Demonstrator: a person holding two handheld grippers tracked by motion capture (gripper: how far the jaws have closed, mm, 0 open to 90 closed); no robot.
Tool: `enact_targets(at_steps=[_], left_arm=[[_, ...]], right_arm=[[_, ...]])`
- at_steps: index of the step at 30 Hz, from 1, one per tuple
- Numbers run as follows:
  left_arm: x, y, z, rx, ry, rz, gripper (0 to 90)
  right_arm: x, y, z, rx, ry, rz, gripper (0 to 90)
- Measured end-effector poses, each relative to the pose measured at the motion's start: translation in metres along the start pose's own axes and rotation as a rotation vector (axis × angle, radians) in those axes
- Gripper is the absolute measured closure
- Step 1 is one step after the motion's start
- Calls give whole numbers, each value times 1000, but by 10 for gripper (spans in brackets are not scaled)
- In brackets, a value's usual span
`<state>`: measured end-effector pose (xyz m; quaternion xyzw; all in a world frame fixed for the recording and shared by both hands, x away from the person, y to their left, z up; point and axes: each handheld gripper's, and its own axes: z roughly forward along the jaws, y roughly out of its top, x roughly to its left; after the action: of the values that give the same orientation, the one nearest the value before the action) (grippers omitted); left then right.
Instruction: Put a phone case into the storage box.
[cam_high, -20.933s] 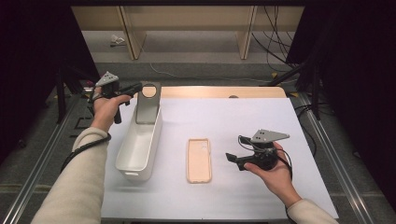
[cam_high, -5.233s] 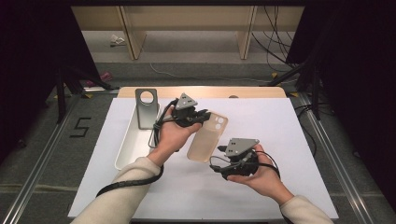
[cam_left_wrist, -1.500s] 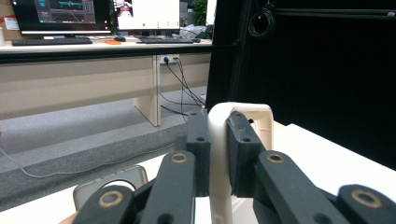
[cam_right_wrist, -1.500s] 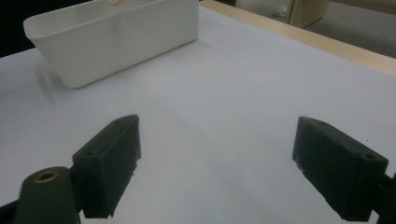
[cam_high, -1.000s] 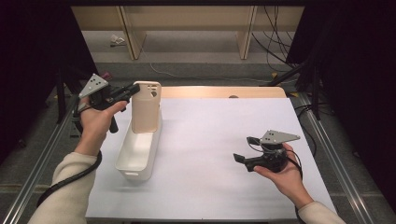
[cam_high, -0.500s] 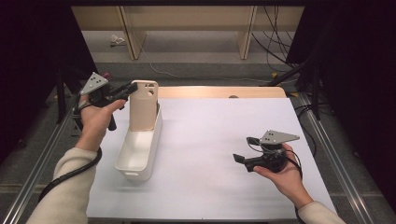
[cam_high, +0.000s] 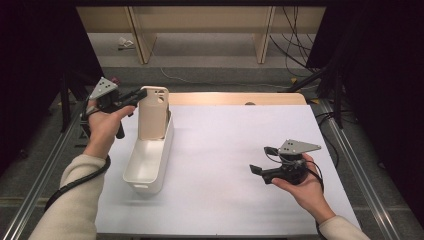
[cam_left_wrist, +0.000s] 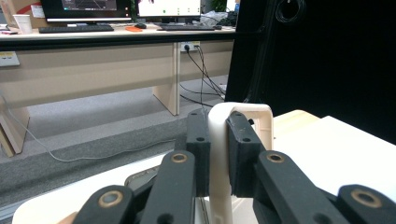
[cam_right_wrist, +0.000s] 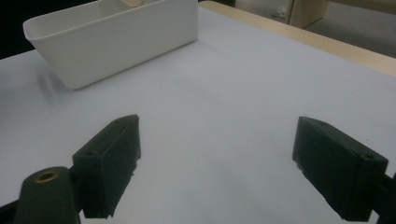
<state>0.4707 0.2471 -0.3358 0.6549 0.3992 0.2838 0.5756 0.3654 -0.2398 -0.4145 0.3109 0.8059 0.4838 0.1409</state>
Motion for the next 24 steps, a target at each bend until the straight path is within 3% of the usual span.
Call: enact_targets(at_steps=[24], left_arm=[[10,-9,11,-1,14,-9,809]], right_arm=[[0,0,0,-1,3,1,162]])
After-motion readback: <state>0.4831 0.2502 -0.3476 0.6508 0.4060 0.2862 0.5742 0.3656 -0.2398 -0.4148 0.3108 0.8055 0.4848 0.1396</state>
